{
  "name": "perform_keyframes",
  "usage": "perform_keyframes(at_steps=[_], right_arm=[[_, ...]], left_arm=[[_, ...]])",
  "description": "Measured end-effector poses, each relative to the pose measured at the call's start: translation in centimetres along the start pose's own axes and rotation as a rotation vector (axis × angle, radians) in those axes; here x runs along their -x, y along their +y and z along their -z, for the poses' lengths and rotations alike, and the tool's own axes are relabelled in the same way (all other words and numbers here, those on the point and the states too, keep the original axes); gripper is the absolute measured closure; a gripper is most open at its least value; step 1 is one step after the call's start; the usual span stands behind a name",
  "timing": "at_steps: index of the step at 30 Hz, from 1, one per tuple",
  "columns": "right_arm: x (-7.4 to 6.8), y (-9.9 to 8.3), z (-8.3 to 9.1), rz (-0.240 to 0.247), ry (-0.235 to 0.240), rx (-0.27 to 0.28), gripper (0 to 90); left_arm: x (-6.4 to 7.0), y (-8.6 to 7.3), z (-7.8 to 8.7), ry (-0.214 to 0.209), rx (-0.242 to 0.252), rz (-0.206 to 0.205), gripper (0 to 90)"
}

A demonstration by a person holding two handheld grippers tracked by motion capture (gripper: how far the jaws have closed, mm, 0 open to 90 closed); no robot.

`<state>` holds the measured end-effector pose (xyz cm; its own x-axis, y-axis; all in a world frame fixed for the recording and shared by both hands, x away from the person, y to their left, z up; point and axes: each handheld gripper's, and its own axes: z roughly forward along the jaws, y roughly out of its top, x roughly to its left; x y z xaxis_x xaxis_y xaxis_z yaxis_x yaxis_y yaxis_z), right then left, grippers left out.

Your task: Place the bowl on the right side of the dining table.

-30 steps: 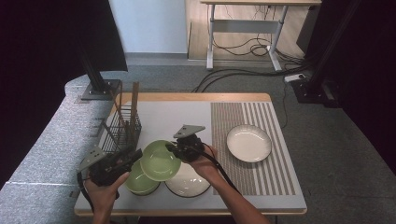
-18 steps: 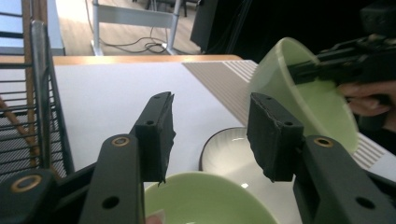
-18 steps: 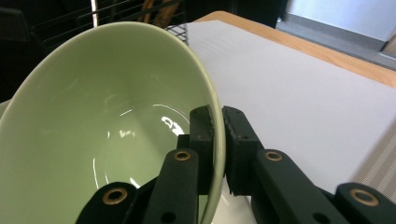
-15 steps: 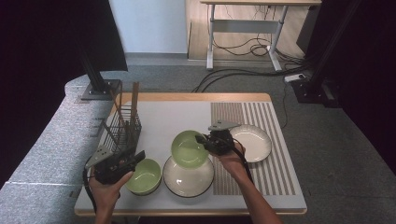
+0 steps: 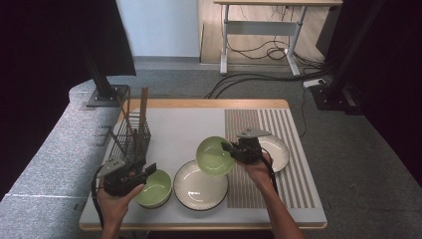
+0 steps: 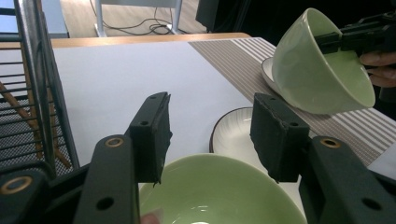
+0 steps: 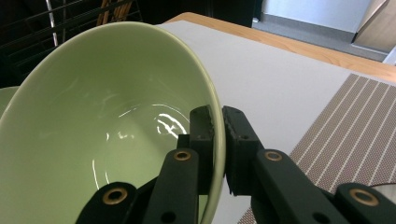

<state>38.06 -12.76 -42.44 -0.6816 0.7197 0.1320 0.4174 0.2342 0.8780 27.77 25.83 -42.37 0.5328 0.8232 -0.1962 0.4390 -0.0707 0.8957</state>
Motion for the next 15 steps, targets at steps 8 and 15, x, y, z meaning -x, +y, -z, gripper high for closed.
perform_keyframes(at_steps=[8,15], right_arm=[[1.3,-0.6,0.4,-0.017,-0.019,-0.001,83.8],[2.6,-1.1,0.8,-0.049,-0.037,0.011,83.8]], left_arm=[[-0.1,-0.2,0.1,0.012,-0.007,-0.008,47.8],[-0.1,-0.3,-0.2,0.008,-0.021,-0.012,47.8]])
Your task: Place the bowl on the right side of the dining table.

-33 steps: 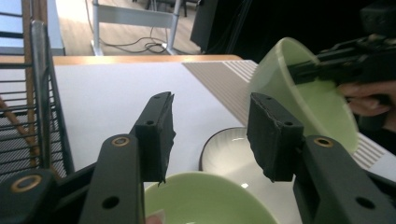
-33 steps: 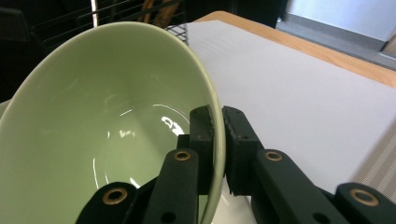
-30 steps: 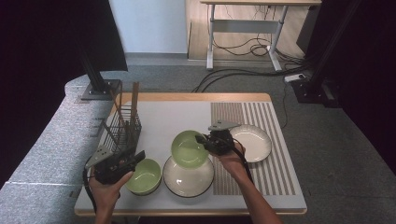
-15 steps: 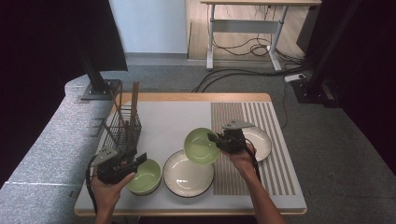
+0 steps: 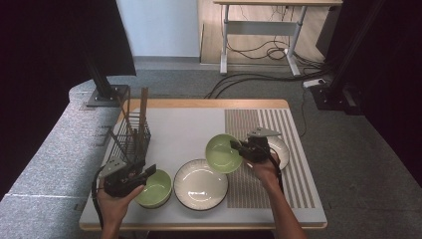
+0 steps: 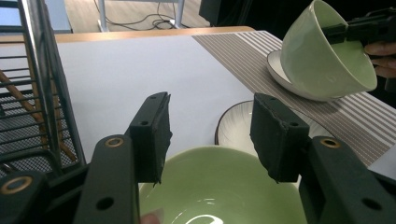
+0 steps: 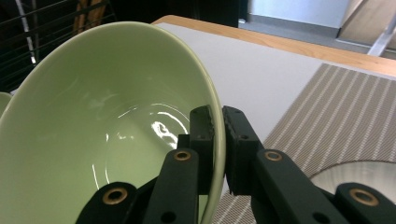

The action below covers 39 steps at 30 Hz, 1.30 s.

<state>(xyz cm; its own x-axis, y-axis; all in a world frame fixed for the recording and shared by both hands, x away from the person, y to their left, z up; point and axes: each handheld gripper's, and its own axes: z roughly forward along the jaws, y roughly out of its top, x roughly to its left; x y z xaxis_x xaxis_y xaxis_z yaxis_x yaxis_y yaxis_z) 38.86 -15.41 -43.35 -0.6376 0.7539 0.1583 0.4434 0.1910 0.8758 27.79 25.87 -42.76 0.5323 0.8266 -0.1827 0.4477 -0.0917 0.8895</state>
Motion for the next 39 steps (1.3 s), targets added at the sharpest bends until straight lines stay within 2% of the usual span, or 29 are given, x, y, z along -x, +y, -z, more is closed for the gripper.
perform_keyframes(at_steps=[4,13,19,32,39], right_arm=[[0.8,-0.3,0.2,-0.012,-0.023,-0.001,83.8],[3.1,-0.5,1.0,-0.041,-0.087,-0.01,83.8],[4.4,-0.9,1.5,-0.066,-0.112,-0.014,83.8],[6.4,-1.3,2.2,-0.109,-0.155,-0.019,83.8],[7.3,-1.3,2.4,-0.111,-0.176,-0.029,83.8]], left_arm=[[0.0,0.0,-0.1,0.028,-0.024,-0.021,47.6],[-0.1,-0.1,-0.2,0.021,-0.029,-0.012,47.5],[0.0,-0.1,-0.2,0.02,-0.028,-0.012,47.4],[-0.1,-0.2,-0.4,0.018,-0.035,-0.007,46.8],[-0.2,-0.2,-0.3,0.007,-0.035,0.003,46.3]])
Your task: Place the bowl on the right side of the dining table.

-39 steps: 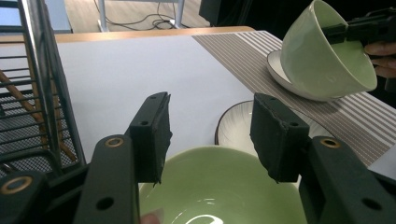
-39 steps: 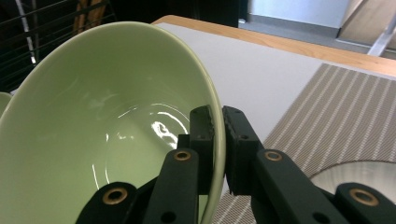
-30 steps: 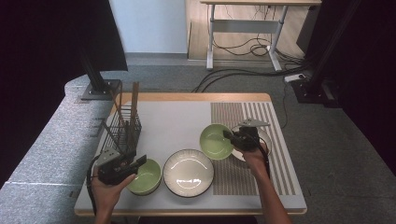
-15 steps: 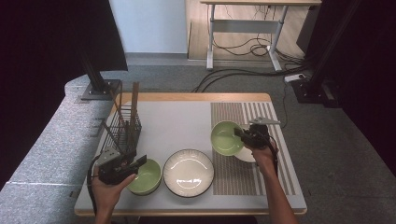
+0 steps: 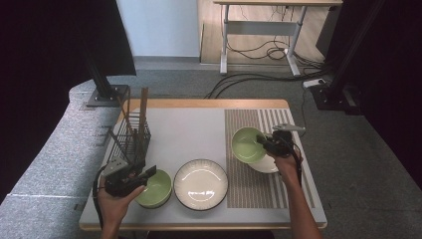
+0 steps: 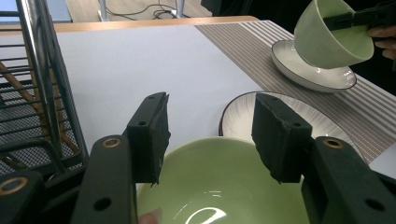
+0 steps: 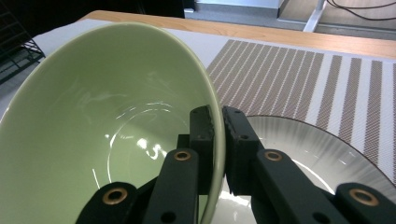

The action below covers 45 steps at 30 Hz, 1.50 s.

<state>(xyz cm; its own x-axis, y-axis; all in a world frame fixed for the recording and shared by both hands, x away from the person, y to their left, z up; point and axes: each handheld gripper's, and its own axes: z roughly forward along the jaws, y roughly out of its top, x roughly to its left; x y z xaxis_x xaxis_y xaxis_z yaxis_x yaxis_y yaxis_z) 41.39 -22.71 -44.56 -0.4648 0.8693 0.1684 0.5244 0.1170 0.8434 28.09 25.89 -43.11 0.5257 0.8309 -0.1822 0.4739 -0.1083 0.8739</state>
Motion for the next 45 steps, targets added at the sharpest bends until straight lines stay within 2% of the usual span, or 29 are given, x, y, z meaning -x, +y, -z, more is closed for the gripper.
perform_keyframes(at_steps=[17,23,45], right_arm=[[2.0,0.1,-0.5,-0.025,-0.057,-0.033,83.8],[3.0,-0.2,-0.6,-0.045,-0.08,-0.041,83.8],[5.2,-1.7,-0.4,-0.081,-0.134,-0.089,83.7]], left_arm=[[0.1,0.0,-0.2,-0.022,-0.009,-0.001,46.3],[0.1,-0.1,-0.3,-0.023,-0.014,-0.002,46.3],[0.2,-0.1,-0.6,-0.027,-0.024,-0.005,46.3]])
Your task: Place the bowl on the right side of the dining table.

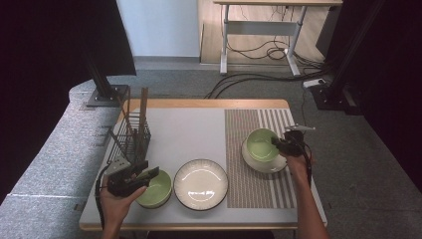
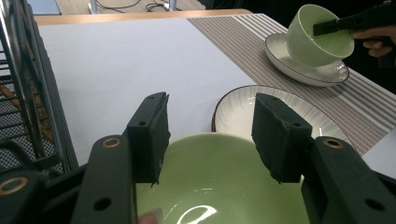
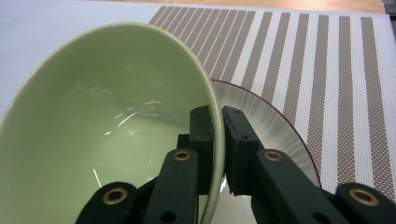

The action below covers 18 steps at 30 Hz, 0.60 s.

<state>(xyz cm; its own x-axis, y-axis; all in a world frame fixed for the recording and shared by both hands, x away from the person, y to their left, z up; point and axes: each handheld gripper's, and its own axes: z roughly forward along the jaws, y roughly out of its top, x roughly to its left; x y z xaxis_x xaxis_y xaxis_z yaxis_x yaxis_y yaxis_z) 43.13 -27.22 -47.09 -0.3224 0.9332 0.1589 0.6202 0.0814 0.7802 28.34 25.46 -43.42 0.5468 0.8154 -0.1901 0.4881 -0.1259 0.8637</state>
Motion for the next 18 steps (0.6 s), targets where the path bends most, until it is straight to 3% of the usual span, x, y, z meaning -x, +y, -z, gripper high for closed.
perform_keyframes(at_steps=[18], right_arm=[[1.06,-0.93,-0.03,-0.014,-0.016,-0.032,83.5]], left_arm=[[-0.08,-0.05,-0.11,0.002,-0.005,0.001,46.3]])
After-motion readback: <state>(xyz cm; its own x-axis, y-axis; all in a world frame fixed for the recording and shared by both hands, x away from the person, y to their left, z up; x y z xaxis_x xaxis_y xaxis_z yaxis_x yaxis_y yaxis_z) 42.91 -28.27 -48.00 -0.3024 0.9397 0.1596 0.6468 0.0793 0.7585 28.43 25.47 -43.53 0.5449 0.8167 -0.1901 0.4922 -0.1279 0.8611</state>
